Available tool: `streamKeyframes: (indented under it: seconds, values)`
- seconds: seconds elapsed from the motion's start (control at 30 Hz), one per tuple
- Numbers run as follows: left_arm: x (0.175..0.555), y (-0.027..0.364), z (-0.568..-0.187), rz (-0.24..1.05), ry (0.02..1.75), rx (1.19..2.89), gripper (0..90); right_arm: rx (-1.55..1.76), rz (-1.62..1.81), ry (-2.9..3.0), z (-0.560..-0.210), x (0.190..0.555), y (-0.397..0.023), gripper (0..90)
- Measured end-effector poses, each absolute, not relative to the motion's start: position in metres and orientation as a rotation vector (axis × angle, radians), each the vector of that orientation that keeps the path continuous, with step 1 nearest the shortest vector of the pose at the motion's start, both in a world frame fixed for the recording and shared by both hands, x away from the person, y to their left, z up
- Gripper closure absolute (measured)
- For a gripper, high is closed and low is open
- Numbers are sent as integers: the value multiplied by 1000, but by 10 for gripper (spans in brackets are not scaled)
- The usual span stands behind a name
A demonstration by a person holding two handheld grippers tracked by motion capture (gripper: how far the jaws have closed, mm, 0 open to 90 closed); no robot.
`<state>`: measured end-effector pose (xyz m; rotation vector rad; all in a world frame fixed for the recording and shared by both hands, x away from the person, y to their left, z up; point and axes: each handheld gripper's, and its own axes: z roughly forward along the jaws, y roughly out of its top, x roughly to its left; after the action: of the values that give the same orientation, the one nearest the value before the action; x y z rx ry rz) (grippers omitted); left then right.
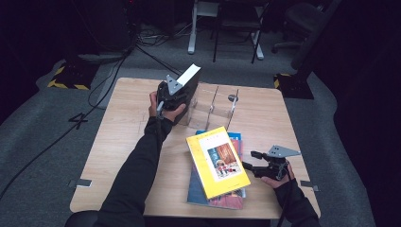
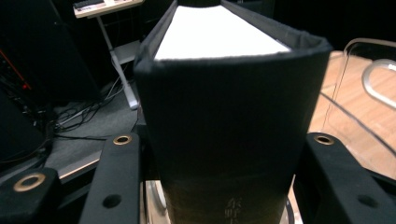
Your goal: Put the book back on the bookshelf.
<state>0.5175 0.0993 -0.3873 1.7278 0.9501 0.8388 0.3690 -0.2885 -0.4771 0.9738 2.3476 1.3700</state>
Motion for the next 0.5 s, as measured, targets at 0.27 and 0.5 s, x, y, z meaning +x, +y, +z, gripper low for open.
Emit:
streamKeyframes:
  seconds: [0.27, 0.5]
  values:
    - [517, 121, -399, 793, 981, 1663, 511, 966, 1373, 2347, -477, 369, -288, 350]
    - [513, 124, -402, 797, 948, 1692, 488, 971, 1369, 2350, -477, 368, -288, 349]
